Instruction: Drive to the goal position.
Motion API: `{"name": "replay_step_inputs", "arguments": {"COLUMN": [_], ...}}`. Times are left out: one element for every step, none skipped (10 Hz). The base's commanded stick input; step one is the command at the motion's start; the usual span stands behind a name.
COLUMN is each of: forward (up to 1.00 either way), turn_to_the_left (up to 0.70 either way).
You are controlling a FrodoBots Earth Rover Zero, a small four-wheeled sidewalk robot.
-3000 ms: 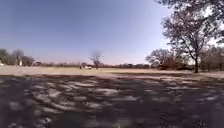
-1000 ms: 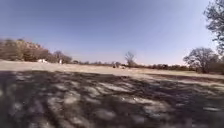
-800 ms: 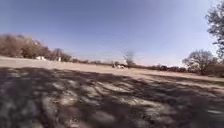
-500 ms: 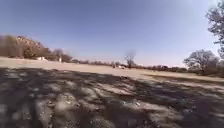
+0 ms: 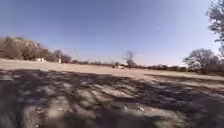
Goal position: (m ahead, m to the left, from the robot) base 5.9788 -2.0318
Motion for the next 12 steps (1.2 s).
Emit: {"name": "replay_step_inputs", "arguments": {"forward": [0.5, 0.5, 0.5, 0.5, 0.5, 0.5, 0.5, 0.5, 0.5, 0.5, 0.5, 0.5], "turn_to_the_left": [0.0, 0.0, 0.0, 0.0, 0.0, 0.0, 0.0, 0.0, 0.0, 0.0, 0.0, 0.0]}}
